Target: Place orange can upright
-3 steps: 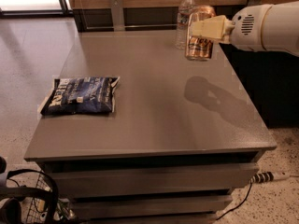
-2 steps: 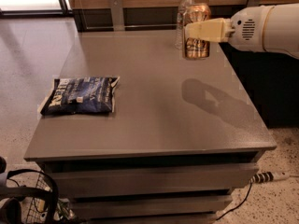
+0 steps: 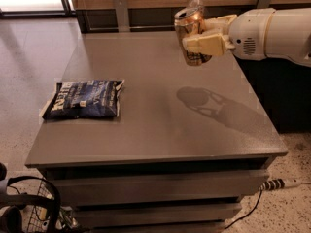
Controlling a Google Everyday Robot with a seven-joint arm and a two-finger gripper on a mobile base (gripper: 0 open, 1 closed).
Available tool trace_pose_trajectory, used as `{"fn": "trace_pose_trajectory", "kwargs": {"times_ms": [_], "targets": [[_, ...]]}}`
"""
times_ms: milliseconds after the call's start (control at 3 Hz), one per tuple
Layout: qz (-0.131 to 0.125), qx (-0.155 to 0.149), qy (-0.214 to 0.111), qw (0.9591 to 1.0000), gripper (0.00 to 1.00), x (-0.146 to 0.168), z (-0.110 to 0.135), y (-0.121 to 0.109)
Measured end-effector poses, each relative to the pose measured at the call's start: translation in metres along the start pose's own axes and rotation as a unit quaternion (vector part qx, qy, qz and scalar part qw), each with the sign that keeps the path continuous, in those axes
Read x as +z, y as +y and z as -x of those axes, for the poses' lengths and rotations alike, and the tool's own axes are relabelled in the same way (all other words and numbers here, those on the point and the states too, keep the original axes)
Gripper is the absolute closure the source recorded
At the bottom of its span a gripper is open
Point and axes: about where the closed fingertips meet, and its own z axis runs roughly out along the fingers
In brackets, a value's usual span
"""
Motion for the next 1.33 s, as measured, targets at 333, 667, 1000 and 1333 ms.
{"fn": "trace_pose_trajectory", "kwargs": {"times_ms": [333, 667, 1000, 1333], "targets": [[0.001, 0.002, -0.004, 1.0, 1.0, 0.002, -0.001, 0.001], [0.01, 0.022, -0.05, 0.9985, 1.0, 0.022, -0.014, 0.006], [0.033, 0.022, -0.096, 0.9946, 1.0, 0.041, -0.024, 0.019], [0.048, 0.018, -0.113, 0.9923, 1.0, 0.048, -0.033, 0.032]]}}
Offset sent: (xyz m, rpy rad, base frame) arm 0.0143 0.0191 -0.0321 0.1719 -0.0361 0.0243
